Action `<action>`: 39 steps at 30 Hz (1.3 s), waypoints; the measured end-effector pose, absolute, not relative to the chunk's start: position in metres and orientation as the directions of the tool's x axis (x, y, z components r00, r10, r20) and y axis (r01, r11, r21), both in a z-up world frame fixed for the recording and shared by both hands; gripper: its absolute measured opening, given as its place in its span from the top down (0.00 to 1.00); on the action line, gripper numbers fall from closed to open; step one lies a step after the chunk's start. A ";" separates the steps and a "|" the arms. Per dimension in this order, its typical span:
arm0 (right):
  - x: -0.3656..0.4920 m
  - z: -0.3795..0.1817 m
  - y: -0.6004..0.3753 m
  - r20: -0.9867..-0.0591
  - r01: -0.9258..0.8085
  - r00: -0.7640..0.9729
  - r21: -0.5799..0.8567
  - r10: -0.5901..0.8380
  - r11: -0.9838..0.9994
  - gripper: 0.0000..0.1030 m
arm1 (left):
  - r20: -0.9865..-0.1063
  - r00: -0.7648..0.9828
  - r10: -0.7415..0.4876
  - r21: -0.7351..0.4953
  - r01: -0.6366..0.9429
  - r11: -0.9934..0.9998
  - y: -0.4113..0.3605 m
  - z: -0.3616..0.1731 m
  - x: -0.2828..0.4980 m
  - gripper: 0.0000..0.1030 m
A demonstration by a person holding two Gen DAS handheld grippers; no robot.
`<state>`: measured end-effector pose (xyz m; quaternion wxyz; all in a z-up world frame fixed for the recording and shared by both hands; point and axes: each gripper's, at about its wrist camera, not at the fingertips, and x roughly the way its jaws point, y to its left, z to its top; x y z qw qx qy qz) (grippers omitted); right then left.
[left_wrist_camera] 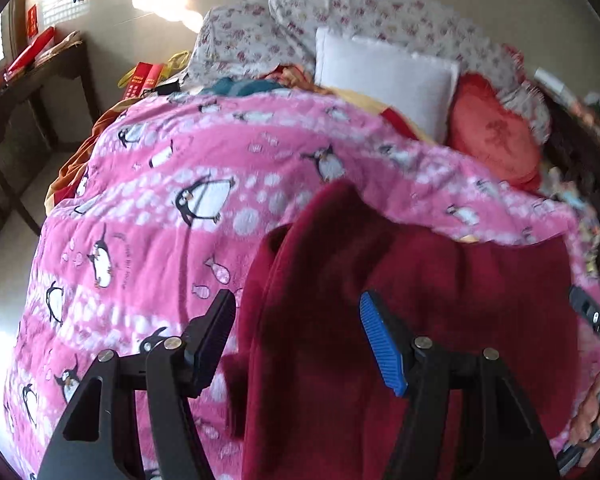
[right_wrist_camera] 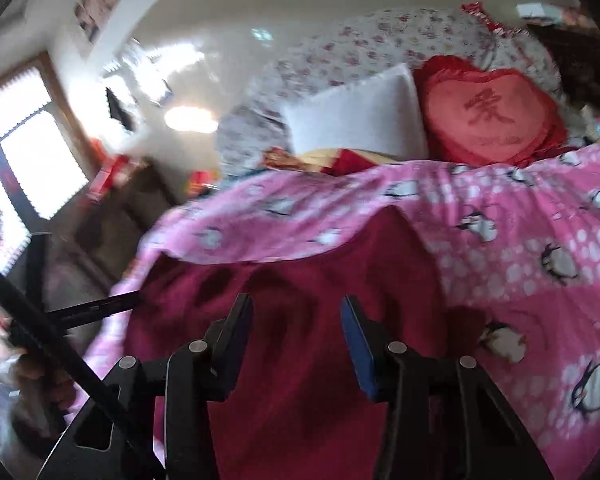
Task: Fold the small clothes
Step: 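Lift the hem and fold it toward the collar with both tools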
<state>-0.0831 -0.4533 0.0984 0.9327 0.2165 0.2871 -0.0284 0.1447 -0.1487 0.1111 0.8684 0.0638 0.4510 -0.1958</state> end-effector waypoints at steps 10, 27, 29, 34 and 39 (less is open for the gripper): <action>-0.053 0.062 -0.497 -0.684 0.348 0.730 0.352 -0.015 0.869 0.55 | -0.813 0.532 -0.236 -0.046 0.345 0.937 -0.140 0.089 0.164 0.26; -0.209 0.035 -0.414 -0.617 0.139 0.769 0.417 0.168 0.898 0.73 | -0.813 0.422 -0.402 -0.209 0.433 0.877 -0.050 0.051 0.043 0.22; -0.205 0.027 -0.419 -0.628 0.159 0.765 0.403 0.146 0.901 0.90 | -0.831 0.387 -0.399 -0.198 0.464 0.863 -0.061 0.042 0.046 0.44; -0.227 0.055 -0.445 -0.537 0.139 0.825 0.494 0.175 0.858 0.93 | -0.846 0.333 -0.417 -0.186 0.547 0.816 -0.068 0.052 0.040 0.77; -0.230 0.065 -0.438 -0.562 0.135 0.817 0.407 0.131 0.903 0.93 | -0.843 0.360 -0.401 -0.118 0.603 0.789 -0.064 0.058 0.026 0.77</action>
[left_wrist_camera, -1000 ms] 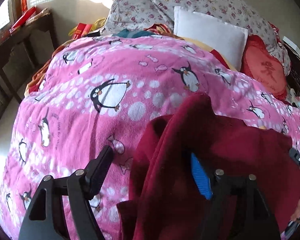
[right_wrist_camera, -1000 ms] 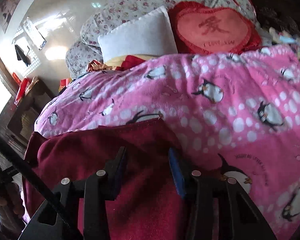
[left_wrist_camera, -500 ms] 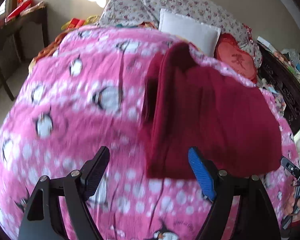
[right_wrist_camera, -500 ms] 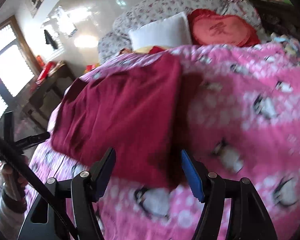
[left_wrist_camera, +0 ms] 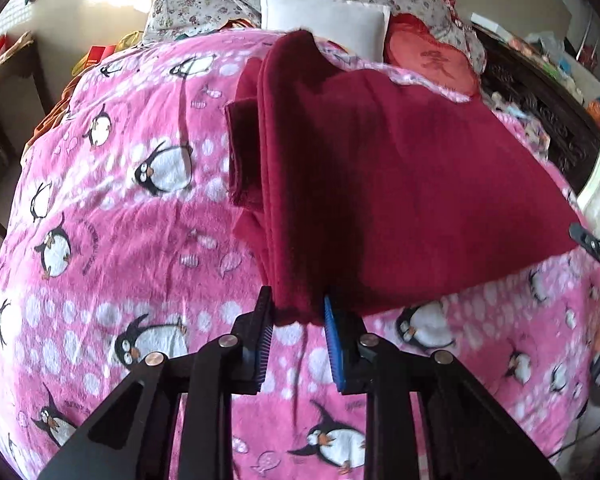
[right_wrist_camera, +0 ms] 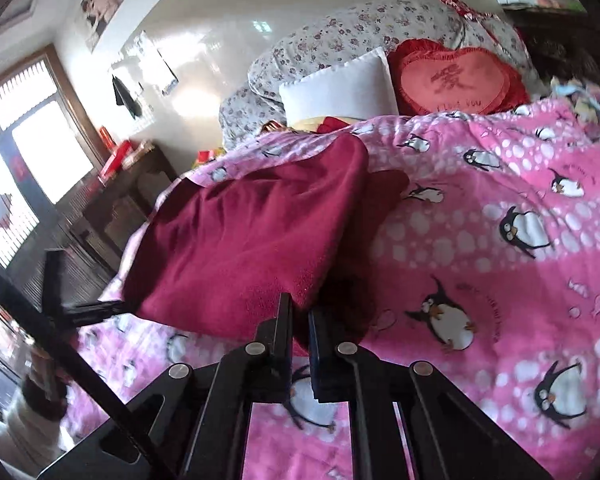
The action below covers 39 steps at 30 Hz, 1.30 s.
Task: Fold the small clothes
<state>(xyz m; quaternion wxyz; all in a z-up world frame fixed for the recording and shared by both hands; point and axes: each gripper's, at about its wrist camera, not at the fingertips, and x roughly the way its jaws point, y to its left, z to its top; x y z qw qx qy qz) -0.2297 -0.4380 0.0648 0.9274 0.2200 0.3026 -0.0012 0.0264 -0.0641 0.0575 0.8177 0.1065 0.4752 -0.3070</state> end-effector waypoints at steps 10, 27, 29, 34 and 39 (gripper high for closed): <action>-0.235 0.066 -0.439 -0.610 0.219 0.789 0.388 0.072 0.895 0.87 | -0.836 0.374 -0.401 -0.162 0.531 0.832 -0.039 0.058 0.023 0.71; -0.035 0.081 -0.411 -0.668 0.195 0.742 0.300 0.059 0.934 0.57 | -0.805 0.513 -0.298 -0.130 0.337 0.932 -0.134 0.088 0.159 0.54; -0.014 0.061 -0.421 -0.729 0.271 0.685 0.238 -0.013 0.933 0.57 | -0.809 0.504 -0.301 -0.153 0.315 0.937 -0.133 0.076 0.176 0.41; -0.007 0.058 -0.420 -0.725 0.295 0.686 0.197 -0.064 0.935 0.56 | -0.790 0.529 -0.311 -0.145 0.332 0.932 -0.127 0.078 0.173 0.35; -0.021 0.087 -0.394 -0.686 0.204 0.727 0.257 0.030 0.945 0.53 | -0.772 0.536 -0.342 -0.206 0.298 0.932 -0.092 0.093 0.138 0.26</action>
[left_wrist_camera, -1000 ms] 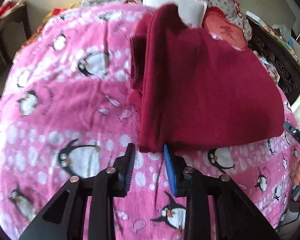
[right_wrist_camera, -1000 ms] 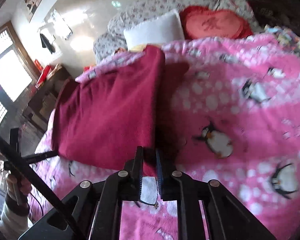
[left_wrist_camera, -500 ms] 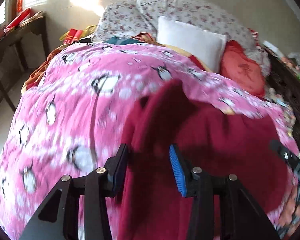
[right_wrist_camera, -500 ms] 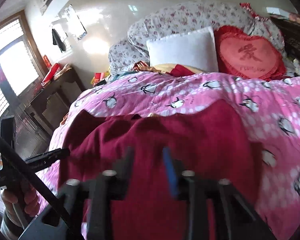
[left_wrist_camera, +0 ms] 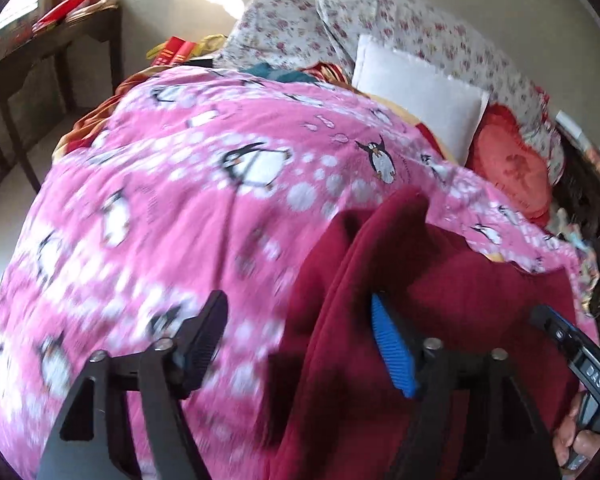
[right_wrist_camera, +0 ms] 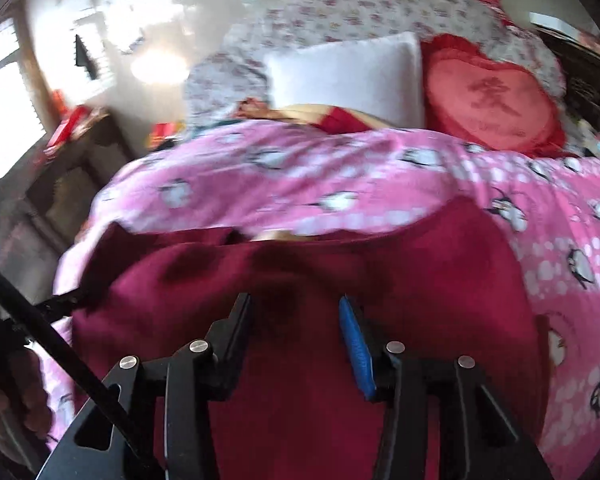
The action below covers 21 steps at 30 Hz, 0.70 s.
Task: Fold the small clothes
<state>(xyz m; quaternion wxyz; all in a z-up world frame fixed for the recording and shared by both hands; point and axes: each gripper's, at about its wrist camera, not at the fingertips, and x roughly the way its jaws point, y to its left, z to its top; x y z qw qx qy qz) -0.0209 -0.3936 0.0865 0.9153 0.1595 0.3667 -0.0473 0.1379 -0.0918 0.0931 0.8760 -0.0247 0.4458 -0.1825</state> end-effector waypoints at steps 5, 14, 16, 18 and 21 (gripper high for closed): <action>-0.013 0.106 -0.338 -0.663 0.075 0.742 0.232 0.102 0.970 0.53 | -0.772 0.546 -0.326 -0.193 0.286 0.938 -0.054 0.087 0.088 0.25; 0.047 0.093 -0.262 -0.689 -0.017 0.709 0.199 0.152 0.980 0.53 | -0.791 0.466 -0.396 -0.338 0.206 0.918 -0.023 0.041 0.065 0.24; 0.068 0.075 -0.251 -0.731 -0.007 0.672 0.155 0.119 0.988 0.53 | -0.781 0.460 -0.422 -0.383 0.181 0.906 -0.020 0.031 0.066 0.19; 0.076 0.068 -0.249 -0.737 0.014 0.670 0.141 0.095 0.990 0.51 | -0.755 0.477 -0.450 -0.417 0.180 0.891 -0.016 0.028 0.065 0.16; 0.068 0.079 -0.253 -0.726 0.023 0.678 0.177 0.115 0.984 0.51 | -0.745 0.470 -0.474 -0.426 0.210 0.880 -0.017 0.029 0.064 0.11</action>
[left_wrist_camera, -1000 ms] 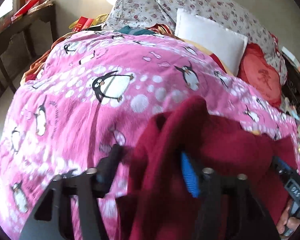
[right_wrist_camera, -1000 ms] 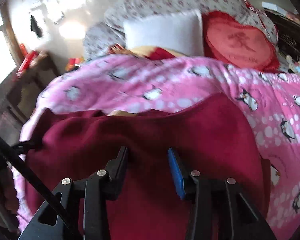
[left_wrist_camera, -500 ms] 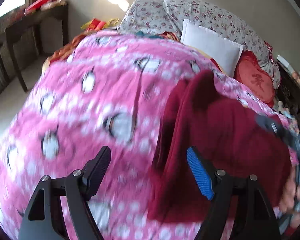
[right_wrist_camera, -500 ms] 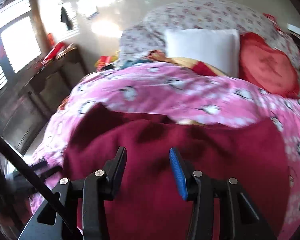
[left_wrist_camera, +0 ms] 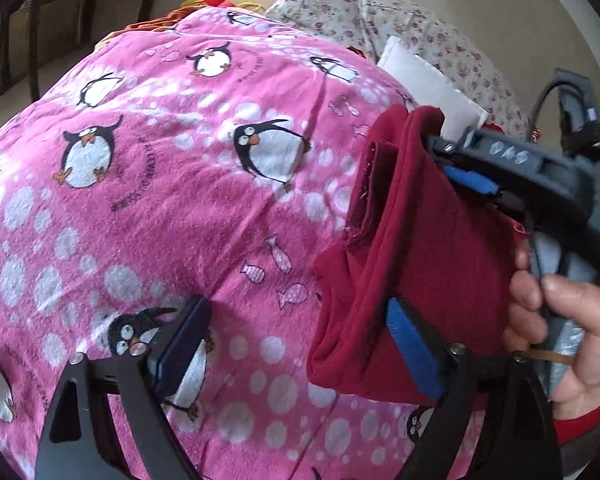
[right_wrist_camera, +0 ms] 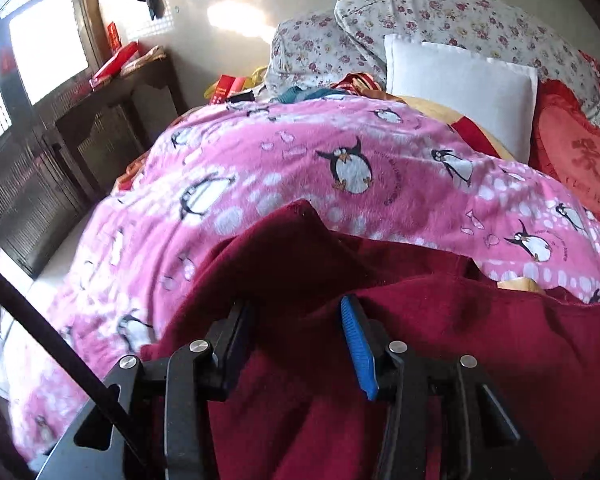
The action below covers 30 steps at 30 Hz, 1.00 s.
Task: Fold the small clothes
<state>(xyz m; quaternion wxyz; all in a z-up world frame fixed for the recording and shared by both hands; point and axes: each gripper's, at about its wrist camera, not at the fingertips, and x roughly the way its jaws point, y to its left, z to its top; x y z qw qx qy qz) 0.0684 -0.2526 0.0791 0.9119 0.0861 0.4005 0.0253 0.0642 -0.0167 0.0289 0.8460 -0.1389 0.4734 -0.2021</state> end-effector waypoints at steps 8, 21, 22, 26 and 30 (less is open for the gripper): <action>0.065 0.105 -0.220 -0.725 -0.036 0.666 0.204 0.175 0.978 0.21 | -0.748 0.475 -0.463 -0.384 0.259 0.886 -0.026 0.026 0.060 0.05; 0.088 0.090 -0.199 -0.775 -0.050 0.612 0.160 0.157 0.986 0.21 | -0.751 0.464 -0.469 -0.375 0.285 0.882 -0.026 0.024 0.061 0.00; 0.089 0.090 -0.198 -0.777 -0.052 0.610 0.156 0.156 0.986 0.21 | -0.754 0.465 -0.465 -0.368 0.287 0.884 -0.026 0.023 0.061 0.00; 0.094 0.085 -0.194 -0.790 -0.052 0.598 0.133 0.138 0.990 0.21 | -0.759 0.468 -0.454 -0.354 0.289 0.890 -0.028 0.022 0.061 0.00; 0.099 0.081 -0.192 -0.798 -0.052 0.590 0.116 0.124 0.992 0.20 | -0.758 0.471 -0.451 -0.351 0.287 0.891 -0.029 0.022 0.061 0.00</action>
